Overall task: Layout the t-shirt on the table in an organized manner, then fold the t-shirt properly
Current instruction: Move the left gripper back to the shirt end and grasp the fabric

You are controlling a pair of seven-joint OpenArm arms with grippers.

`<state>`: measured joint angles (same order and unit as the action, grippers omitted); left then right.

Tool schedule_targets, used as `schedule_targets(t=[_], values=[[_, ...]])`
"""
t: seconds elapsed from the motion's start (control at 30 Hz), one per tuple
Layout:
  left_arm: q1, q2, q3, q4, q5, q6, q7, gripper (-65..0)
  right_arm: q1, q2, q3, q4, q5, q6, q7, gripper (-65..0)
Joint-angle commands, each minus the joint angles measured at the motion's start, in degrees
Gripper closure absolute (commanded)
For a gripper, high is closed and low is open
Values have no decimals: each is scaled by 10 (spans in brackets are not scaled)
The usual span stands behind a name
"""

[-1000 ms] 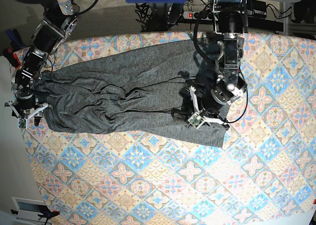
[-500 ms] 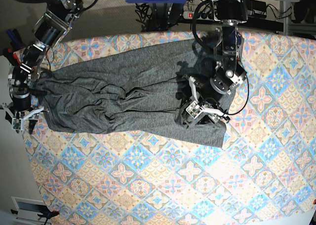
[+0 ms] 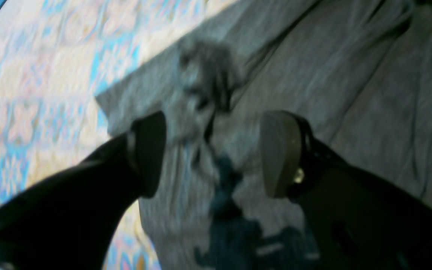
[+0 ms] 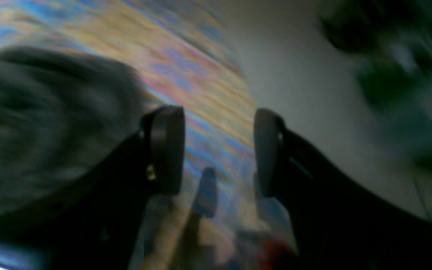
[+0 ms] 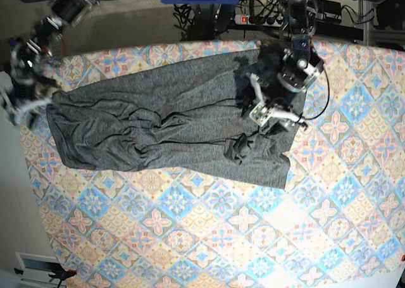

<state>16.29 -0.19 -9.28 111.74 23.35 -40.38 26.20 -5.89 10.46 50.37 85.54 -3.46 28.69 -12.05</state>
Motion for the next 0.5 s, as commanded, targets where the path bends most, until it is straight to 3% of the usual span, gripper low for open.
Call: schedule_targets(t=[0.0,0.13,0.23,0.37,0.47], values=[[4,1,-11,13,-10,4,-15,-391,0,12,7,24,33,27,7,-282],[28,1,-32,14,-10,4,-13,-393,-19,12,39,30,95,70,-60,-283],[58,1,-35,15,-10,4,-15,-393,-27,12,46,30,102,103,-102,-289],[98,1,-49,42,-12,4,-16,-393,-40,11,46,31,104,110,-122,-322],[110,2,-72,47,-30,4,-16,-391,-51,-9,46,30,105,113,-125,-341]])
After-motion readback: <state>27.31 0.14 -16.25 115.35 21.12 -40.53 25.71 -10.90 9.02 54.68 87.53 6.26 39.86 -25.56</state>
